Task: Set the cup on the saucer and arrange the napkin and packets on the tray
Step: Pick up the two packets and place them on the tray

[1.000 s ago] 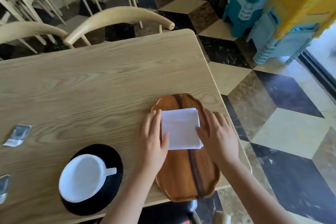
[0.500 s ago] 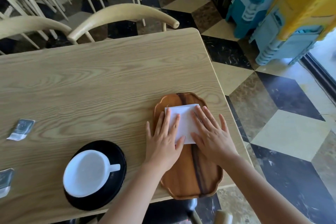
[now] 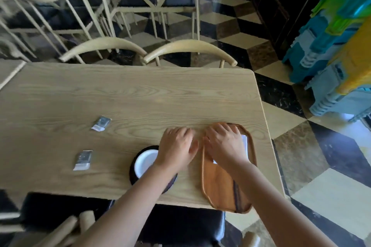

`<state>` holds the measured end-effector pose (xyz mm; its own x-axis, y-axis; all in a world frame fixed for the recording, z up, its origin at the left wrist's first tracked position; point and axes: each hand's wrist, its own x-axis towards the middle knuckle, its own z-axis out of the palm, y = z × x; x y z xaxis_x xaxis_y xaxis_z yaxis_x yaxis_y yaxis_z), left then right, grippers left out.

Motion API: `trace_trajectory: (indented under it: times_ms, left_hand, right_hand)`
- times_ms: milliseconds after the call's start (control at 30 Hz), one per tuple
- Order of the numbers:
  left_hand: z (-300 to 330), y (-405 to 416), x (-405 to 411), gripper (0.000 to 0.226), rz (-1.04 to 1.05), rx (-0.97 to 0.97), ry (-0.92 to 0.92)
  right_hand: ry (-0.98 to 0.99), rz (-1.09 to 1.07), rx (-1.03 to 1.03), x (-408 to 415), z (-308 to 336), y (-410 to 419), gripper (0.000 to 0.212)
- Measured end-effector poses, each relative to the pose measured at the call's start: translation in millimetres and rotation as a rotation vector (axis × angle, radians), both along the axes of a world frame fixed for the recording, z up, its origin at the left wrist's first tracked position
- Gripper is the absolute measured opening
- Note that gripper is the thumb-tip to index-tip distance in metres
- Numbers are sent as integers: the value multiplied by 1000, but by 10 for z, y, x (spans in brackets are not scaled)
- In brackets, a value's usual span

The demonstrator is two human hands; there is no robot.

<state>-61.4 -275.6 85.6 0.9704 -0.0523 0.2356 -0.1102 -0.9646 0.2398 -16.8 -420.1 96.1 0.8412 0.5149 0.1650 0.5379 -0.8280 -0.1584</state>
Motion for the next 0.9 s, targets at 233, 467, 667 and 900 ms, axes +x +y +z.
trace_trajectory:
  times_ms: [233,467,667,900]
  left_hand:
    - [399,1155,-843,18,197,133,-34]
    - [320,2265,-1309,18,425,115,79]
    - [-102,3070,-1468,18,565,-26,260]
    - [-783,3215,-1411,43,681,-265,469]
  right_hand:
    - [-37,282,-36,-270,389,1221,22]
    - [15,425,-103,-440,298,2419,30]
    - [155,356,-250,-381,49,3119,30]
    - [459,82,-205,-214,-471,3693,36]
